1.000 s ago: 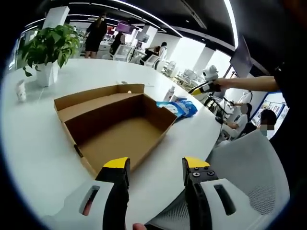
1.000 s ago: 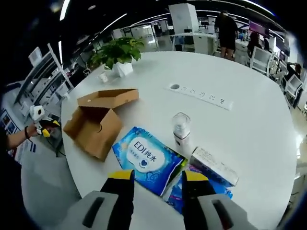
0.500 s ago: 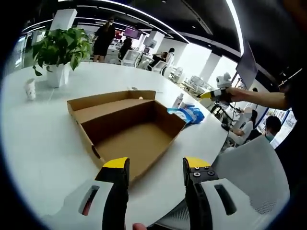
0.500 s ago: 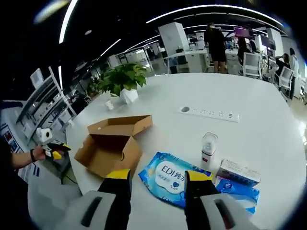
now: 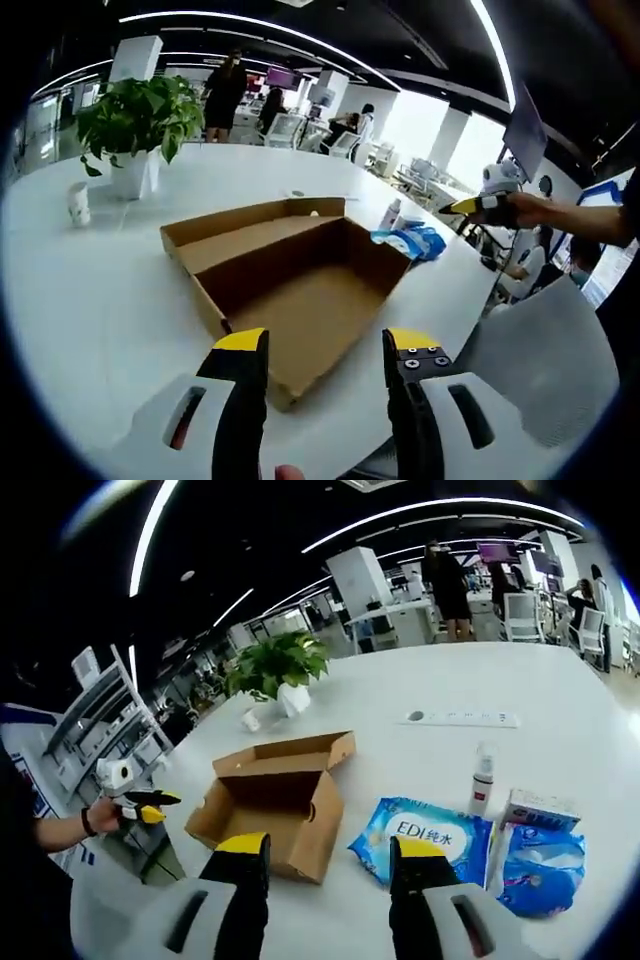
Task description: Operate the shoe box by opening the lid, removing the specified soft item, and placing it in the target area until the item is outside and the box remains undamaged.
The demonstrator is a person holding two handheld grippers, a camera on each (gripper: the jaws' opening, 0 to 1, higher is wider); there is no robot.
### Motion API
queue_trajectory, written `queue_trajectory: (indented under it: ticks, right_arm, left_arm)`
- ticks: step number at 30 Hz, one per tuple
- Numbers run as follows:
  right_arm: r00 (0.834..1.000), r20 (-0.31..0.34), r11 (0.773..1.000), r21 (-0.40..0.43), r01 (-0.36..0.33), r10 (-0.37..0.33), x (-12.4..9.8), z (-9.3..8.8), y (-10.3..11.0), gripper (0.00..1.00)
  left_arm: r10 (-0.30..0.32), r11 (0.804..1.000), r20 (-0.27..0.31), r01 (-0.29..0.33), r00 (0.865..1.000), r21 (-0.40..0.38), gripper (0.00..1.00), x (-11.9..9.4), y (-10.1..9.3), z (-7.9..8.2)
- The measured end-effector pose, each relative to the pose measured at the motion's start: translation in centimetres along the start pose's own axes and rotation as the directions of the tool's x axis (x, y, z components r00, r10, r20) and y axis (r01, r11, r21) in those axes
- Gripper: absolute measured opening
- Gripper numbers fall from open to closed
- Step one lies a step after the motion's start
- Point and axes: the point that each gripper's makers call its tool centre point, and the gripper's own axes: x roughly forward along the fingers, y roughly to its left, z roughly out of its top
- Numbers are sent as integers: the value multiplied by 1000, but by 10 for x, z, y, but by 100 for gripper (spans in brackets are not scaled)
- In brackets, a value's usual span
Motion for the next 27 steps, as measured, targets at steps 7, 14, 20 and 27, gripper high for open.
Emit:
queue_trajectory:
  ticks: [7,14,20,27]
  right_arm:
    - [999,42,999,42,-13,11,2,-12,21,46]
    - [999,33,999,32,-5,4,12,-35,37,46]
    - [999,53,997,73,0,-4,19,-48,51,47]
    - [999,43,997,72,1,-4,28,-60,62,48]
  left_arm:
    - [10,1000,10,-10,1000,-25,47,5,3,-2]
    - [36,998,26,-35,999,-52,47,9,8,-5]
    - [104,989,60,-98,993,-107,46,2,29,-4]
    - [154,984,44,-148,987,-103,47,-3,43,-10]
